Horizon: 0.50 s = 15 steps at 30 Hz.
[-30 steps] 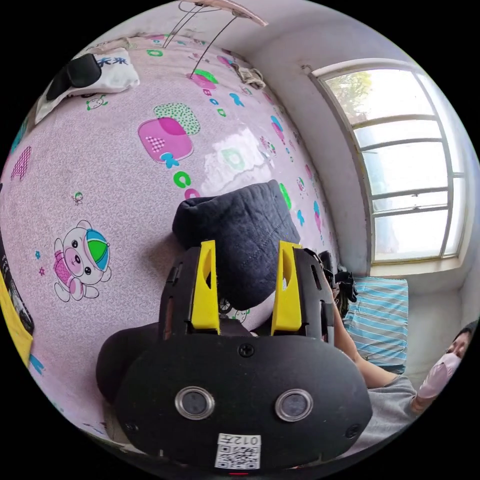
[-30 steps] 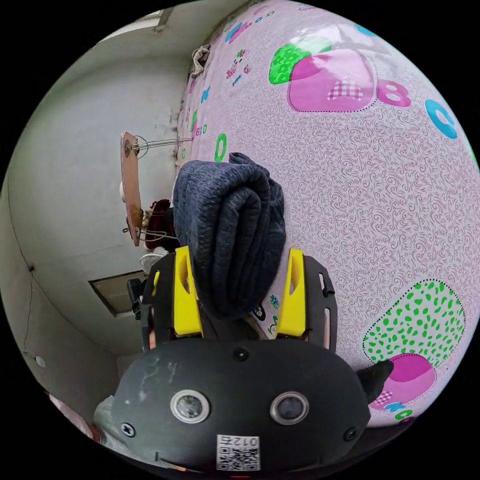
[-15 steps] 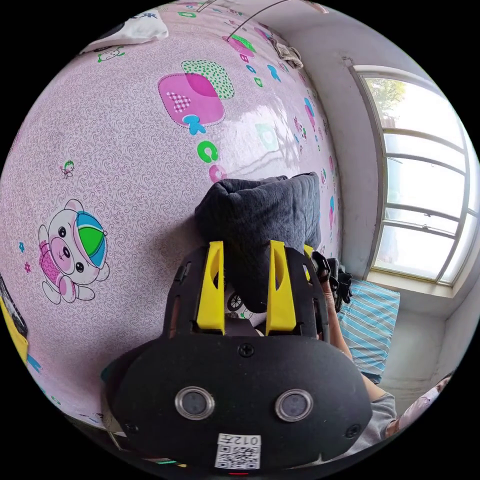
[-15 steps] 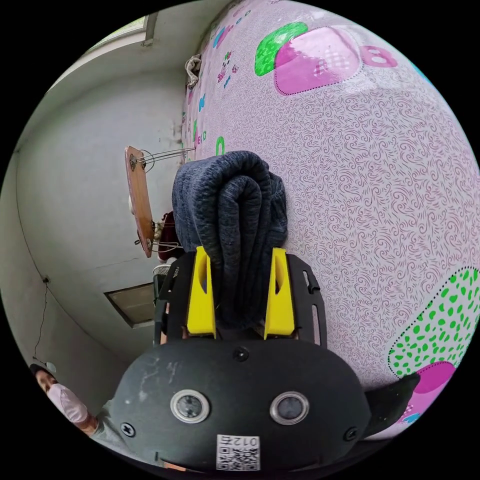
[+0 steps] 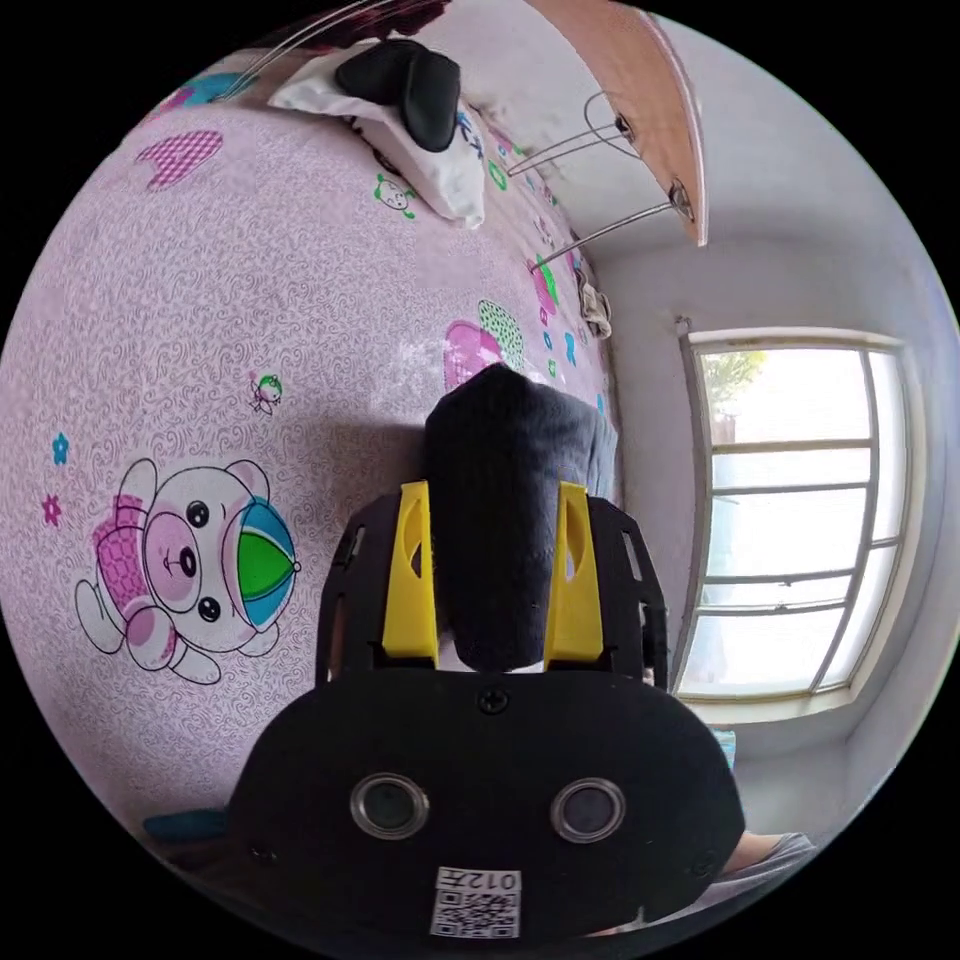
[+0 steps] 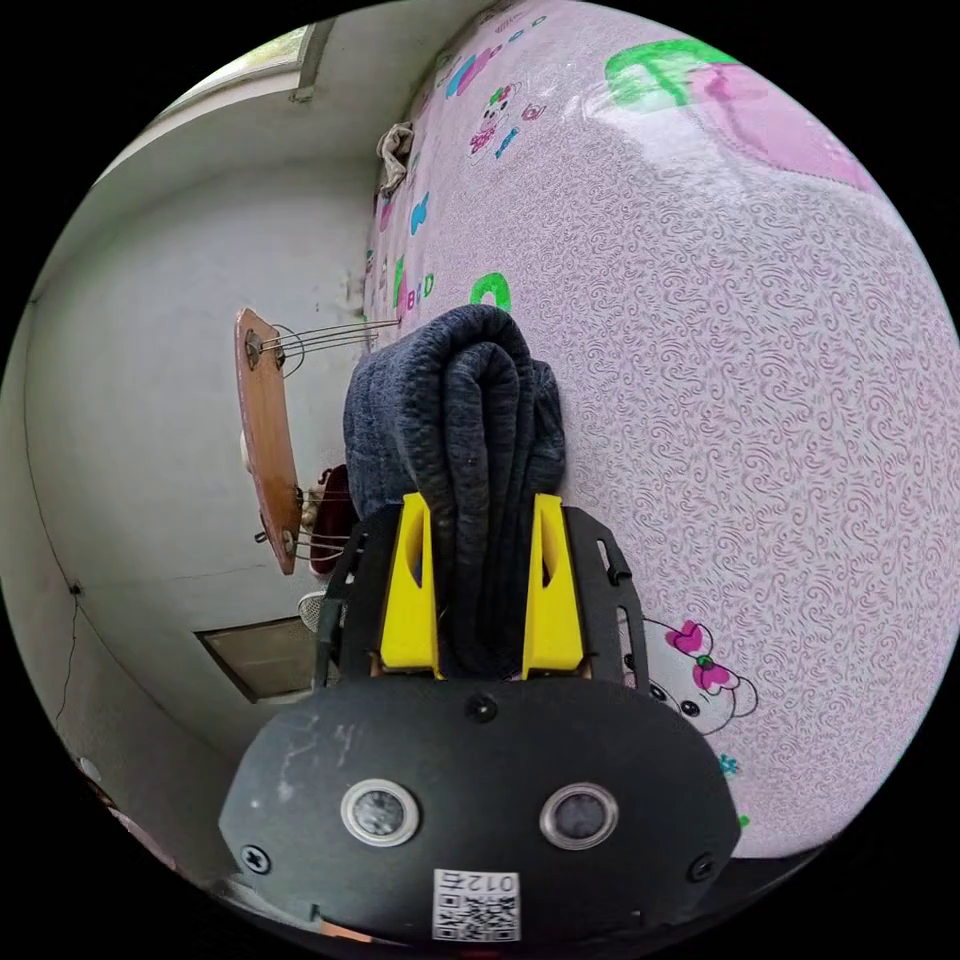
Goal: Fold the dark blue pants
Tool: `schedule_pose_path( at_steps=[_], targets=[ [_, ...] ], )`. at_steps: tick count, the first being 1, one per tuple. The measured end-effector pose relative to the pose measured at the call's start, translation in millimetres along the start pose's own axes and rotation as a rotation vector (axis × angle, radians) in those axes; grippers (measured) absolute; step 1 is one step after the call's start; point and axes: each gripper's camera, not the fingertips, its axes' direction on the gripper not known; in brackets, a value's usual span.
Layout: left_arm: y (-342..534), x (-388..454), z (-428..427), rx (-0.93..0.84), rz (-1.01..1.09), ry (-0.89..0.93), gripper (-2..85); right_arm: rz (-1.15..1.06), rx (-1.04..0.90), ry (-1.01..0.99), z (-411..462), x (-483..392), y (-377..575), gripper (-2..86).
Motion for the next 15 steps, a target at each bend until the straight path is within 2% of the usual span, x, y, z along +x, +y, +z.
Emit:
schedule_pose_path(
  at_steps=[5,12,15],
  targets=[
    [20,-4,27,-0.019,-0.026,0.086,16.4,0.018,0.019,-0.021,66,-27,-49,13.6],
    [-15,17,80,0.127,0.028,-0.087,13.3,0.008,0.027,-0.045,123,-63,-143,13.7],
    [-36,14,102,0.193,0.048,-0.081,12.3,0.005,0.027,-0.047,153,-89,-196,13.7]
  ],
)
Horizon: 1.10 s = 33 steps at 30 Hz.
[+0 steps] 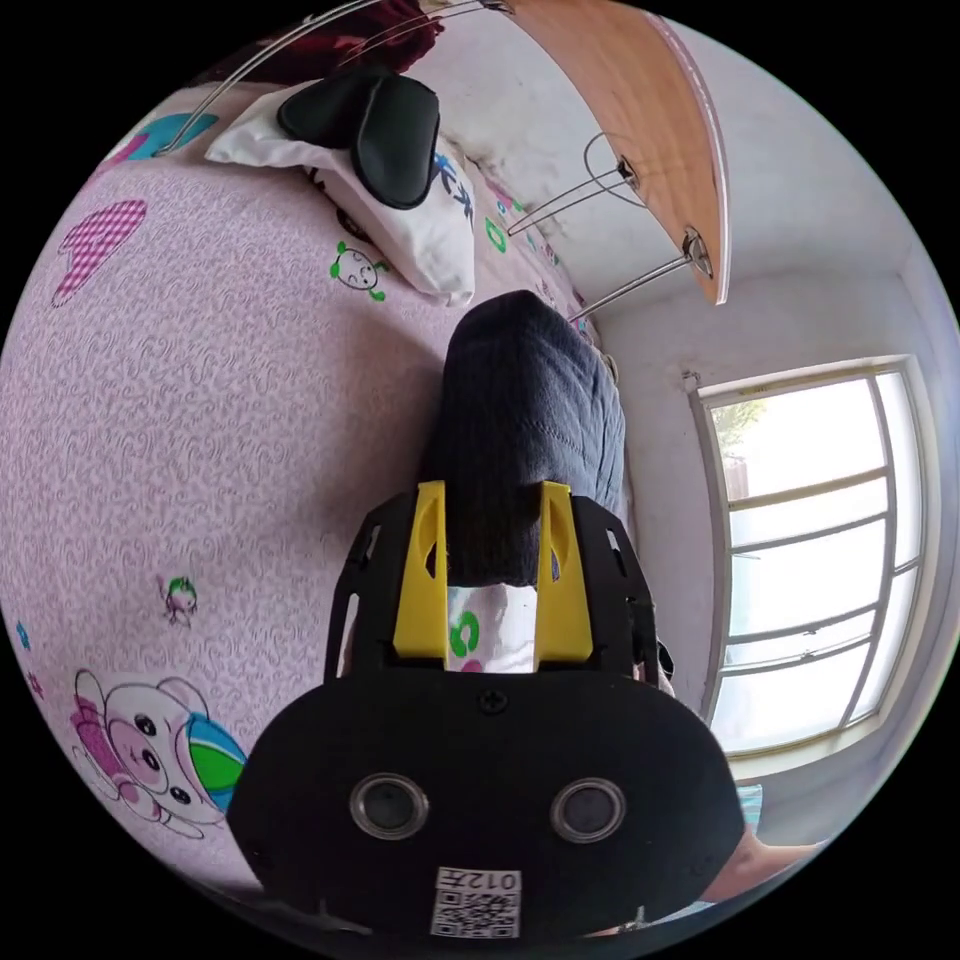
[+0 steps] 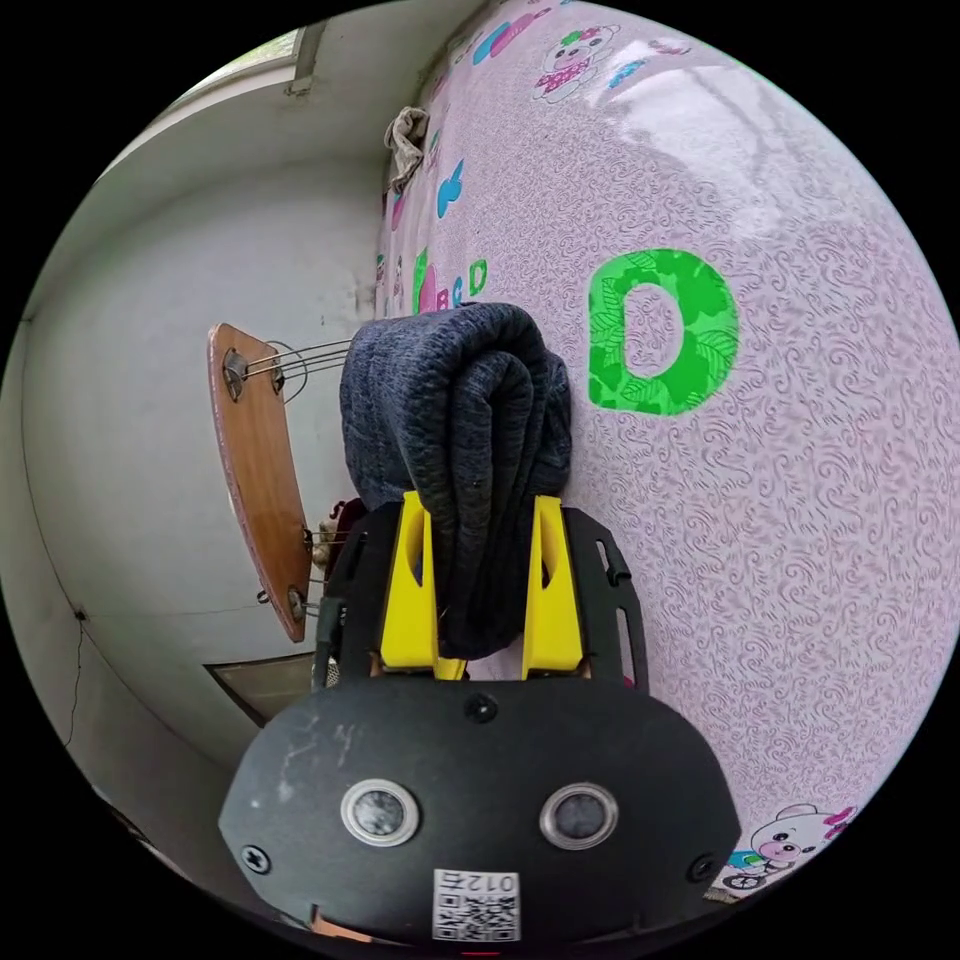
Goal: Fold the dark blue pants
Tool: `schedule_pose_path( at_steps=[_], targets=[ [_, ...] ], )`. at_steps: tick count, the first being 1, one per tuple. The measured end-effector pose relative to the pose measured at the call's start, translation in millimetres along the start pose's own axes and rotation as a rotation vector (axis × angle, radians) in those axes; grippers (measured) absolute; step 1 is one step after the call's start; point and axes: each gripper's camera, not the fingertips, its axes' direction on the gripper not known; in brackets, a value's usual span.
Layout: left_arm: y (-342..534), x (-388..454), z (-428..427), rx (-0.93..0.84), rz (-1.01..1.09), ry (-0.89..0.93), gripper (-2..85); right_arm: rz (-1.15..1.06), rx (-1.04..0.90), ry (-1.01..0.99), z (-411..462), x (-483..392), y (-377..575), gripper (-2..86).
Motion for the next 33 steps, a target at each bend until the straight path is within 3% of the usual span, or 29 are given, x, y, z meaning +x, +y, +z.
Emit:
schedule_pose_path(
  at_steps=[4,8,14,18,25,33],
  targets=[
    [-9,-36,19,0.054,0.030,0.113,8.8,-0.045,-0.006,0.003,50,-42,-79,13.8],
    [12,-88,21,0.226,-0.037,0.266,2.2,-0.115,0.013,-0.018,101,-84,-148,13.9],
    [38,-78,52,0.178,0.174,0.103,0.9,-0.158,0.001,-0.038,152,-140,-230,14.3],
    [65,-111,60,0.182,0.171,0.103,0.7,-0.152,-0.045,-0.039,147,-170,-273,16.0],
    [127,-98,48,0.268,0.467,0.044,0.6,-0.402,0.003,0.077,-32,-257,-260,11.3],
    [287,-43,86,-0.099,1.196,0.116,0.6,-0.667,0.216,0.353,-311,-308,-112,3.4]
  ],
)
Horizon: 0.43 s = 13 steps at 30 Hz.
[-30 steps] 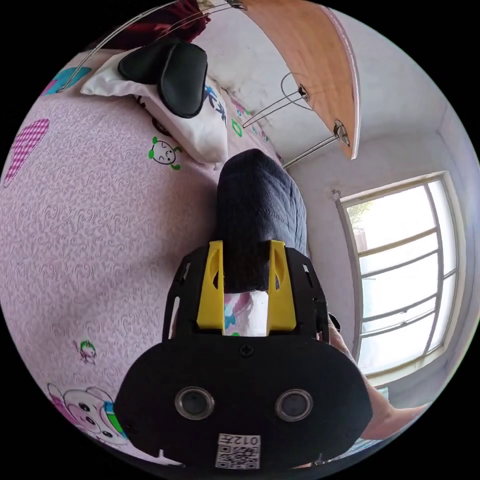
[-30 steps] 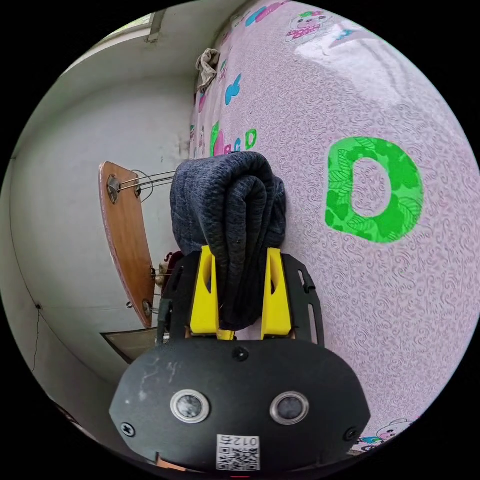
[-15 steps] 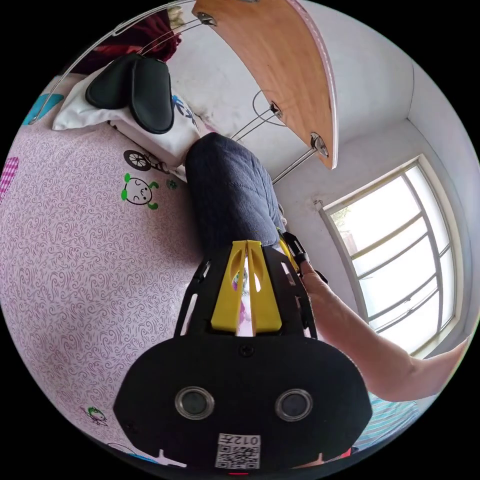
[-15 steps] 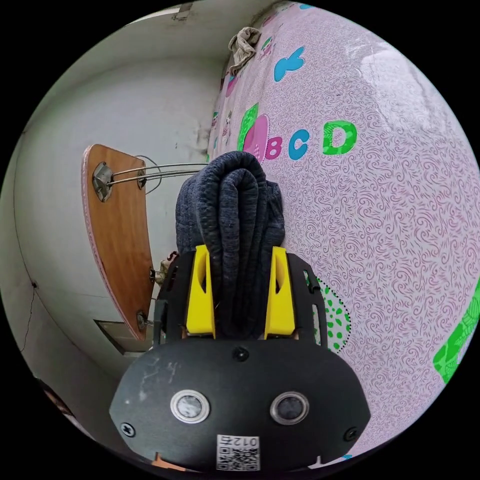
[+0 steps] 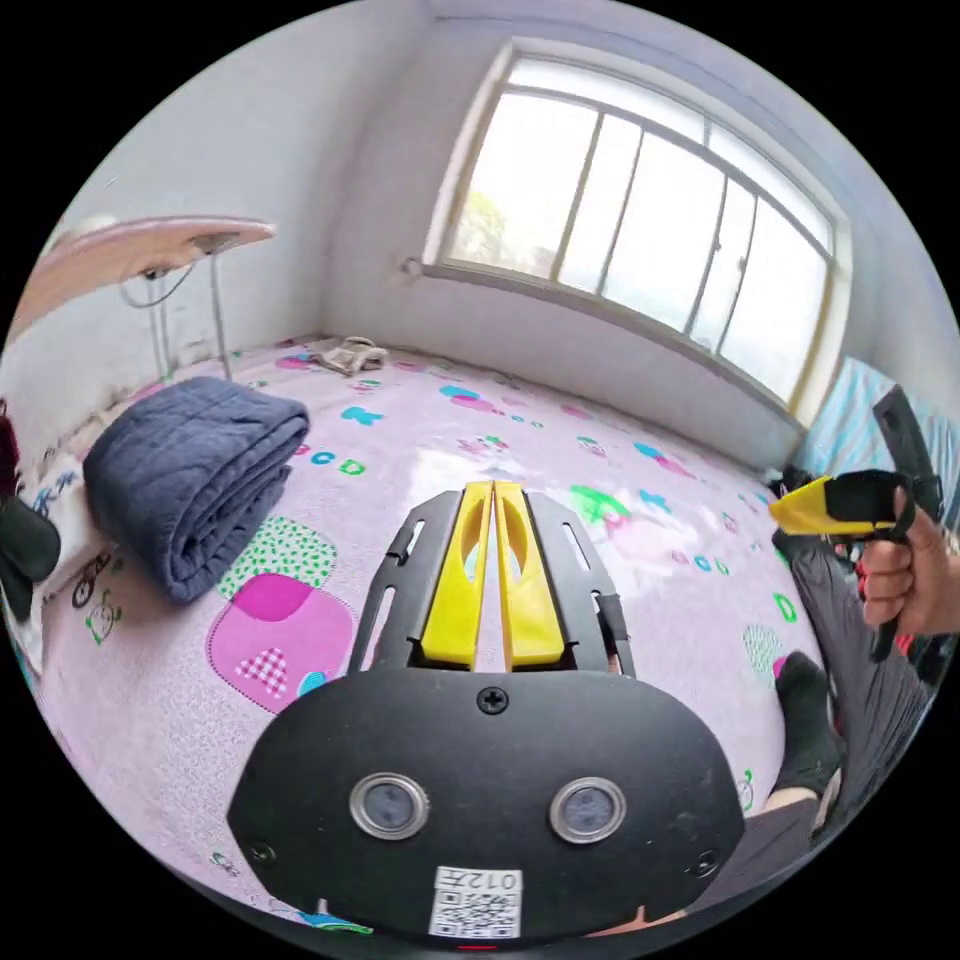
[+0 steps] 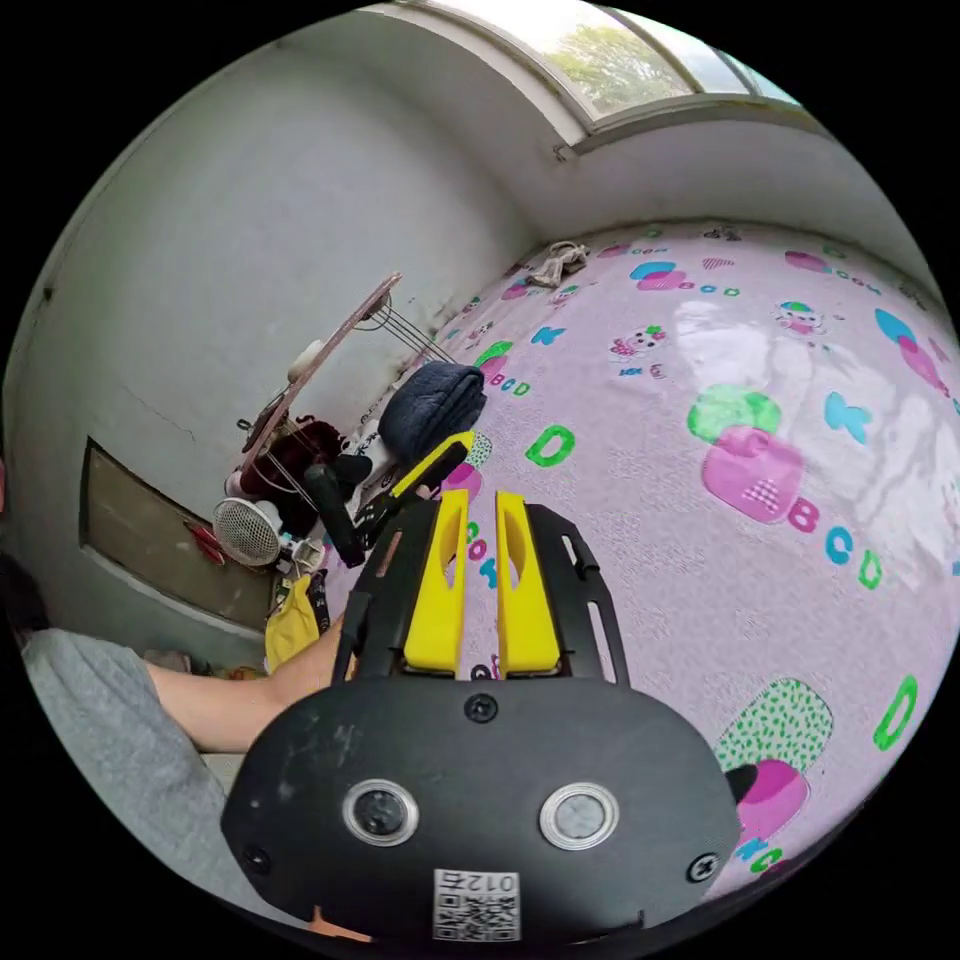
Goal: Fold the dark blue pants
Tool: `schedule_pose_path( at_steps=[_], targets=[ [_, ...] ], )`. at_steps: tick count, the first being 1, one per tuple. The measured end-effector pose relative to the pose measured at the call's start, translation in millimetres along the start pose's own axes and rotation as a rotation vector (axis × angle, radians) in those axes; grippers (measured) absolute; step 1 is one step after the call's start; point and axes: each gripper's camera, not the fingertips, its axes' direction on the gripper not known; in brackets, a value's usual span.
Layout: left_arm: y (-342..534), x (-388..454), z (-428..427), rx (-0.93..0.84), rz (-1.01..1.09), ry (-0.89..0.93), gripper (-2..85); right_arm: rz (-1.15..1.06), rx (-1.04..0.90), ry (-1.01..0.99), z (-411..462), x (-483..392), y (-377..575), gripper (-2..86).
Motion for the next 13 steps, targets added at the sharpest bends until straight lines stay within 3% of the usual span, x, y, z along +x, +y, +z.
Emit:
schedule_pose_path(
  at_steps=[3,13],
  targets=[
    [22,49,1,-0.116,0.201,0.027,0.5,0.015,0.055,0.066,-82,14,28,0.6],
    [23,141,-60,-0.167,0.285,0.262,0.8,0.003,0.175,0.215,-275,72,6,-0.6]
  ],
)
